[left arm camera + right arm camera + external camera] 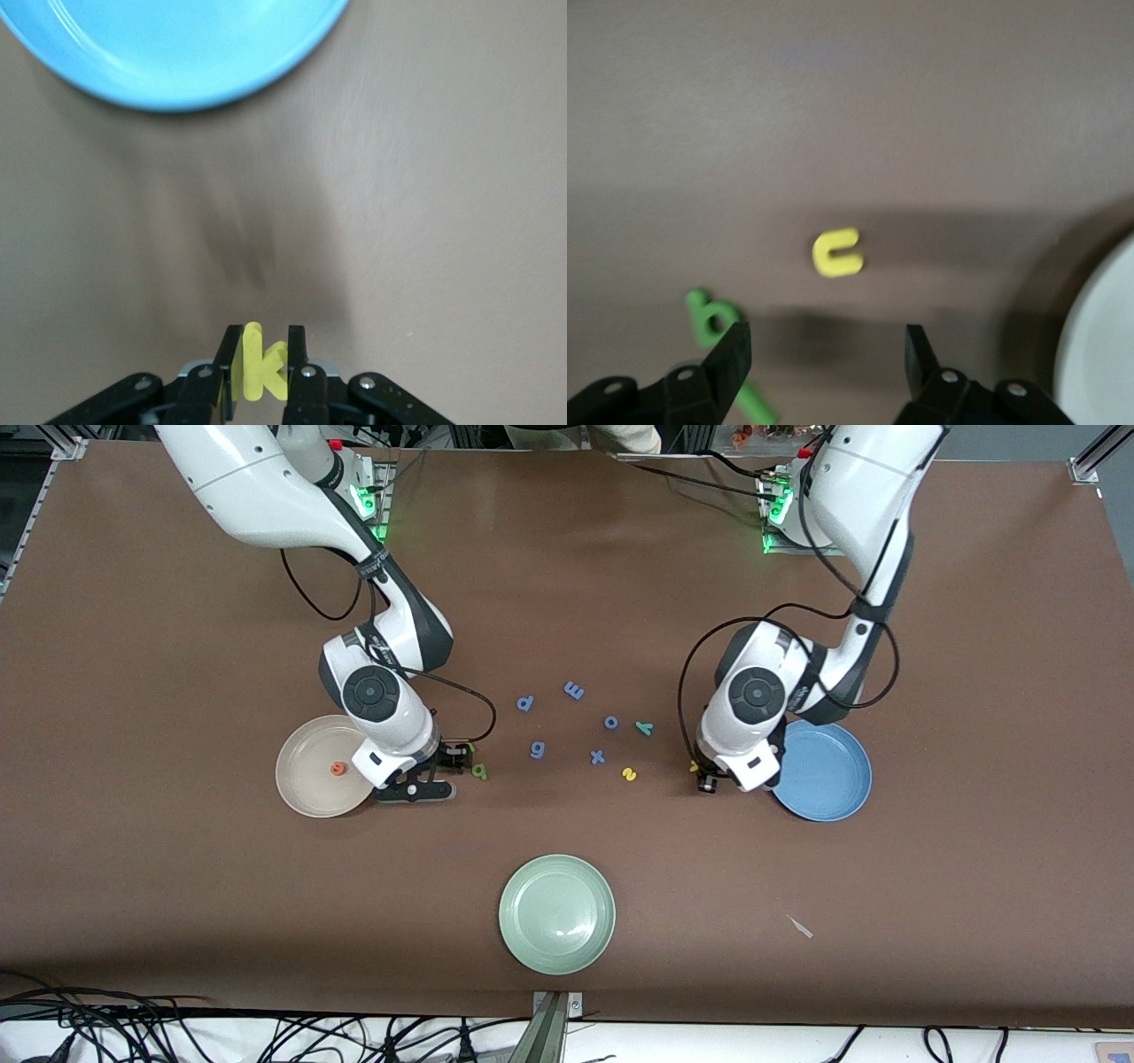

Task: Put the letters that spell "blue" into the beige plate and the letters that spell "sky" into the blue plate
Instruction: 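Carry the k toward the blue plate while the right gripper drops e on beige plate, then release the k on the blue plate while the right gripper grasps yellow c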

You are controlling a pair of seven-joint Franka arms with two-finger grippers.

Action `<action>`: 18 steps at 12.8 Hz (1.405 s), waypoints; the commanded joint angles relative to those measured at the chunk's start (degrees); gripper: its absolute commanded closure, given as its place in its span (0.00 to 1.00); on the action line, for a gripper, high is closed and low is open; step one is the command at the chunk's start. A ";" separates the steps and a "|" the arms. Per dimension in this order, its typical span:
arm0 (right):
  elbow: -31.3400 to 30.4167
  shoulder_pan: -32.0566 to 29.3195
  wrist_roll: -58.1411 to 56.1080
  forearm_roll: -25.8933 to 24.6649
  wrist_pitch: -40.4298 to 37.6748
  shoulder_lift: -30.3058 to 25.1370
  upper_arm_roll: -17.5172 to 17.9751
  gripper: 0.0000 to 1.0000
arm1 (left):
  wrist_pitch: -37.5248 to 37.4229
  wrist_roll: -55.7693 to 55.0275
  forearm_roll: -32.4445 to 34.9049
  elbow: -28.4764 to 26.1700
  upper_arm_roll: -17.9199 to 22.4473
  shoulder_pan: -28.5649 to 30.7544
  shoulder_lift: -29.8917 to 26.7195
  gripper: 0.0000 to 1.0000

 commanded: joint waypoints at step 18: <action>3.91 -0.36 -6.27 -3.33 4.50 4.99 0.10 0.74 | -8.77 30.70 -1.38 -0.36 -13.15 9.09 -2.59 0.00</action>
